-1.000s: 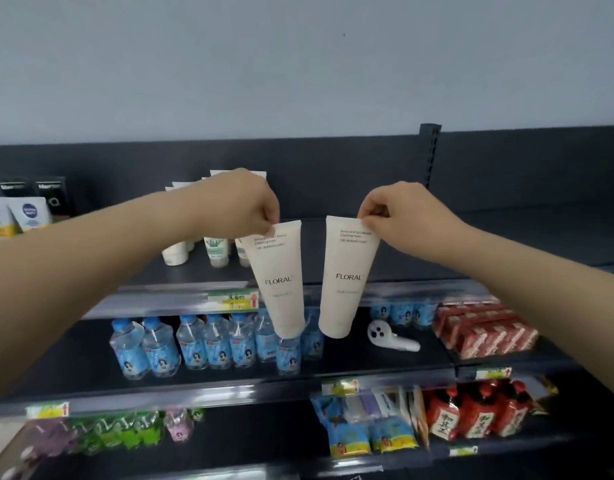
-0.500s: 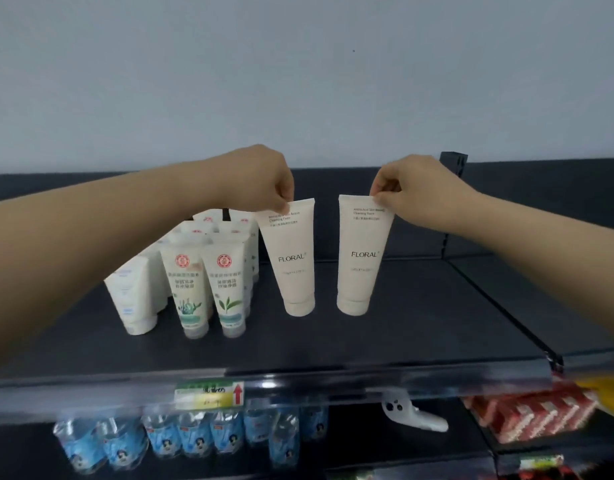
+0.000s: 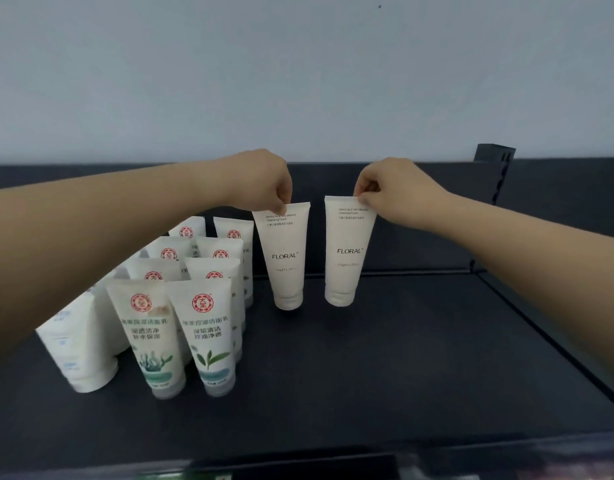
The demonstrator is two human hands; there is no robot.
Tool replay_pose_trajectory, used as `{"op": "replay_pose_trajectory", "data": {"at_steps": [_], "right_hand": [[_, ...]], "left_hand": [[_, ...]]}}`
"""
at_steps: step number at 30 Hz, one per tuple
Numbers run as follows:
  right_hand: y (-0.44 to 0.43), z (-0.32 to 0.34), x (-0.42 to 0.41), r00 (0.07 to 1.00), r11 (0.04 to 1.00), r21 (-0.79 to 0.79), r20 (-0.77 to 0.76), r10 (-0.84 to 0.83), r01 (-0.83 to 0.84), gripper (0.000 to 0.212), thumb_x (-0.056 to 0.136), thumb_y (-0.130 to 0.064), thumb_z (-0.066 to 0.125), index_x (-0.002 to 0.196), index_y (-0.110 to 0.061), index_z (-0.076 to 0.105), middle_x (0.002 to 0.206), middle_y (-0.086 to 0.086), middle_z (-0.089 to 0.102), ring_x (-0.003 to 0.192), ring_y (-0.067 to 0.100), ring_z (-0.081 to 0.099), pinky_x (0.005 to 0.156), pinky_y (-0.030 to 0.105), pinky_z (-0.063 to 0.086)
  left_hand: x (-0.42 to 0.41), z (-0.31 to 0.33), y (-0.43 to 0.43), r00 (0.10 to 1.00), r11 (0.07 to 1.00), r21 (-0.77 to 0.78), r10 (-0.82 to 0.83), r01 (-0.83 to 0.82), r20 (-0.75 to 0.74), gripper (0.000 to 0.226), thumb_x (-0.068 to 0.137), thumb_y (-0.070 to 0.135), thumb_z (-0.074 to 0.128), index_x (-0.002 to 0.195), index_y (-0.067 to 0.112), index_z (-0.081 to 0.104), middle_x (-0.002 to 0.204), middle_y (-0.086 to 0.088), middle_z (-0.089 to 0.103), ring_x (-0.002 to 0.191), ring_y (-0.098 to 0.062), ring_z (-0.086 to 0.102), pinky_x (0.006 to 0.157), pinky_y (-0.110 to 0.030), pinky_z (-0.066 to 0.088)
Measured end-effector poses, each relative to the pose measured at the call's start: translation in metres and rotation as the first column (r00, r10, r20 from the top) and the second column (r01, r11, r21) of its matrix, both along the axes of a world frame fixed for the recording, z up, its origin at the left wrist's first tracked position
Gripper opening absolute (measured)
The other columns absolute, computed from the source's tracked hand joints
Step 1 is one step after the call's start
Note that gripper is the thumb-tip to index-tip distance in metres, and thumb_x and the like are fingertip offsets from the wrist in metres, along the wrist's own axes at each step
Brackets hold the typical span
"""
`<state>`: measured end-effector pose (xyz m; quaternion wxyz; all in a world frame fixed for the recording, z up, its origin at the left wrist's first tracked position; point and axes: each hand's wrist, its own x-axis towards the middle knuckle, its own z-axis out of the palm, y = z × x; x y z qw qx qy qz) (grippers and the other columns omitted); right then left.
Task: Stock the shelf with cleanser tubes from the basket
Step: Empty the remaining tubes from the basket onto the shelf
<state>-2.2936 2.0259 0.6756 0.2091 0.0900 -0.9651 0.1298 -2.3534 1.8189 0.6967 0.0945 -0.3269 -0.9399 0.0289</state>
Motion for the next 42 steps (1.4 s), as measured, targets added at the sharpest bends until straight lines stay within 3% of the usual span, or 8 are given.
{"op": "replay_pose_trajectory", "data": {"at_steps": [9, 18, 27, 36, 42], "right_hand": [[-0.003, -0.020, -0.036, 1.000, 1.000, 0.023, 0.024, -0.020, 0.019, 0.020, 0.088, -0.008, 0.049, 0.093, -0.011, 0.068, 0.090, -0.005, 0.057, 0.092, 0.019, 0.060, 0.074, 0.026, 0.043], [-0.005, -0.027, -0.048, 0.998, 0.999, 0.017, 0.041, -0.051, 0.050, 0.021, 0.089, -0.008, 0.048, 0.095, -0.010, 0.068, 0.090, -0.004, 0.057, 0.089, 0.018, 0.059, 0.072, 0.025, 0.041], [-0.003, -0.030, -0.053, 0.998, 0.999, 0.024, 0.042, -0.041, 0.040, 0.020, 0.089, -0.008, 0.049, 0.095, -0.009, 0.068, 0.094, 0.000, 0.062, 0.090, 0.019, 0.060, 0.073, 0.026, 0.041], [0.000, -0.033, -0.051, 0.997, 0.999, 0.020, 0.074, -0.029, 0.028, 0.021, 0.089, -0.009, 0.047, 0.098, -0.011, 0.066, 0.101, 0.001, 0.065, 0.093, 0.019, 0.061, 0.078, 0.028, 0.049], [-0.001, -0.033, -0.049, 0.997, 1.000, -0.011, 0.074, -0.013, 0.014, 0.022, 0.089, -0.011, 0.049, 0.105, -0.012, 0.064, 0.107, 0.001, 0.064, 0.098, 0.017, 0.059, 0.080, 0.025, 0.047]], "left_hand": [[-0.031, -0.013, 0.001, 0.999, 0.998, -0.057, -0.039, 0.038, -0.008, 0.016, 0.087, 0.027, 0.063, 0.095, 0.016, 0.072, 0.093, 0.003, 0.069, 0.087, -0.017, 0.059, 0.080, -0.033, 0.050], [-0.046, -0.019, 0.008, 0.996, 0.994, -0.072, -0.085, 0.083, -0.034, 0.018, 0.088, 0.027, 0.061, 0.095, 0.014, 0.072, 0.087, 0.005, 0.065, 0.082, -0.015, 0.054, 0.069, -0.025, 0.039], [-0.052, -0.020, 0.011, 0.996, 0.995, -0.050, -0.084, 0.083, -0.017, 0.018, 0.088, 0.026, 0.062, 0.097, 0.013, 0.072, 0.096, 0.001, 0.070, 0.085, -0.015, 0.056, 0.071, -0.025, 0.038], [-0.049, -0.021, 0.012, 0.997, 0.997, -0.026, -0.072, 0.073, 0.020, 0.020, 0.088, 0.027, 0.061, 0.100, 0.015, 0.071, 0.089, 0.006, 0.063, 0.086, -0.015, 0.058, 0.072, -0.025, 0.041], [-0.045, -0.022, 0.008, 0.998, 0.997, -0.052, -0.056, 0.057, 0.027, 0.021, 0.089, 0.027, 0.060, 0.102, 0.015, 0.070, 0.090, 0.005, 0.064, 0.088, -0.016, 0.059, 0.077, -0.029, 0.047]]}}
